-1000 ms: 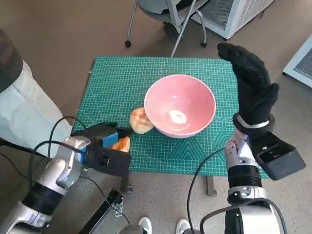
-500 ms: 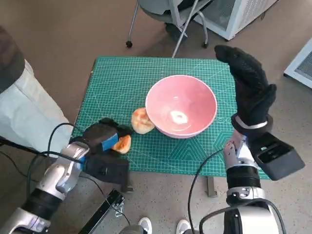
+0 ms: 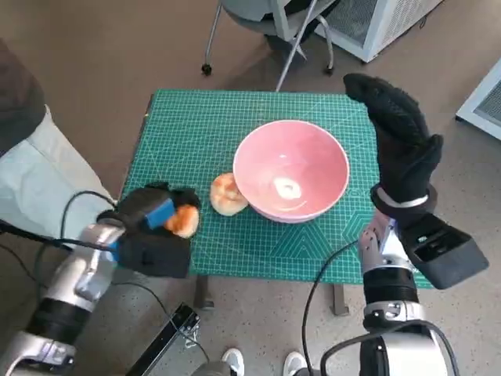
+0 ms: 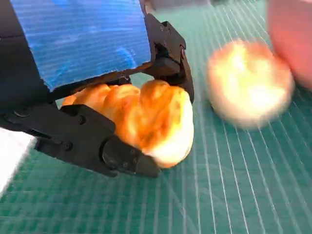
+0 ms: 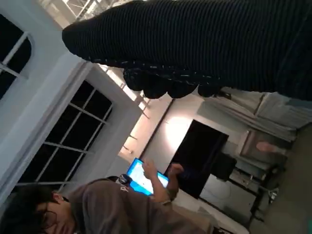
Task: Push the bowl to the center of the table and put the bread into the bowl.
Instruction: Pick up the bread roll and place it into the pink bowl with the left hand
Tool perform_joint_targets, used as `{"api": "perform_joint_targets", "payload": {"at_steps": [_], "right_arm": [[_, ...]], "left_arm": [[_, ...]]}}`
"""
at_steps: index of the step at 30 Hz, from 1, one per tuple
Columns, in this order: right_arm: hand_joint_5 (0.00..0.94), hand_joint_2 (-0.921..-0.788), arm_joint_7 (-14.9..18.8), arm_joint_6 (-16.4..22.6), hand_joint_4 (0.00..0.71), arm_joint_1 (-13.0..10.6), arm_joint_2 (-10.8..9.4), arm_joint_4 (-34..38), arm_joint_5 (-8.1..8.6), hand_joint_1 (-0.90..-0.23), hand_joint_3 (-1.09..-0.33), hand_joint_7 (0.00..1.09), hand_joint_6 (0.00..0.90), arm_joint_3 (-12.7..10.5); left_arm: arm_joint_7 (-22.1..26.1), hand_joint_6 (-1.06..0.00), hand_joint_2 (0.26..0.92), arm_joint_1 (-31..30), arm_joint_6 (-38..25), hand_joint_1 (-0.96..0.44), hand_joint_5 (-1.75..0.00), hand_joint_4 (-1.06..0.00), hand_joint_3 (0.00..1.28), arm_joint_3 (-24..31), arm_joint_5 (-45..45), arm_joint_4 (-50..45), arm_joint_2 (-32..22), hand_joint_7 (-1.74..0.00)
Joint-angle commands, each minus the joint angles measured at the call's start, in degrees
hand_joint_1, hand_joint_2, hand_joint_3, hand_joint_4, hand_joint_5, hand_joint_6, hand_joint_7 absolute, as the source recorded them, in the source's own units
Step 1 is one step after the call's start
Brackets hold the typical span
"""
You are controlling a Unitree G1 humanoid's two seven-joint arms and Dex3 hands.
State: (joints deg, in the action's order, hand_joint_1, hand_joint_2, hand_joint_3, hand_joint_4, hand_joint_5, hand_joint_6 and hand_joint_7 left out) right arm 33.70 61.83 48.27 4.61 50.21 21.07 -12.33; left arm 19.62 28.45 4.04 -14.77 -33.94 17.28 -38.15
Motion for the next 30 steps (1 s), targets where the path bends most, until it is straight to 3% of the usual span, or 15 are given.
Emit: {"api": "perform_joint_targets", "payload": {"at_steps": [1,8,17,23,30], "right_arm": [[0.000,-0.921,0.48,-1.20,0.360,-1.23,0.45,0.07,0.22,-0.622,-0.679,0.80,0.045,-0.10],[0.000,-0.921,0.10,-1.75,0.360,-1.13,0.28,-0.71,-0.02,-0.622,-0.672,0.80,0.042,-0.01],[0.000,-0.921,-0.51,-1.05,0.360,-1.22,0.34,-1.00,-0.84,-0.616,-0.672,0.80,0.041,-0.03],[0.000,-0.921,-0.70,-0.36,0.360,-1.31,0.38,-0.80,-1.36,-0.614,-0.674,0.81,0.041,-0.15],[0.000,-0.921,-0.20,-0.02,0.360,-1.49,0.47,-0.52,-0.80,-0.615,-0.673,0.81,0.040,-0.28]], "left_arm": [[-2.36,-0.65,0.920,6.09,-0.99,0.00,-1.19,-0.70,0.06,4.44,2.09,-5.38,0.90,-1.12],[-7.12,-0.65,0.915,14.33,2.51,0.00,-1.11,-0.74,0.04,4.62,2.13,-5.22,4.94,-1.14],[-7.93,-0.66,0.911,24.07,4.94,0.00,-1.07,-0.78,0.03,0.16,0.95,-0.49,11.37,-1.13],[-10.08,-0.65,0.919,29.42,9.13,0.00,-1.08,-0.76,0.03,-3.18,0.09,10.62,15.88,-1.15],[-14.04,-0.63,0.920,33.98,12.73,0.00,-1.10,-0.73,0.05,-7.20,-2.12,25.00,20.65,-1.19]]}}
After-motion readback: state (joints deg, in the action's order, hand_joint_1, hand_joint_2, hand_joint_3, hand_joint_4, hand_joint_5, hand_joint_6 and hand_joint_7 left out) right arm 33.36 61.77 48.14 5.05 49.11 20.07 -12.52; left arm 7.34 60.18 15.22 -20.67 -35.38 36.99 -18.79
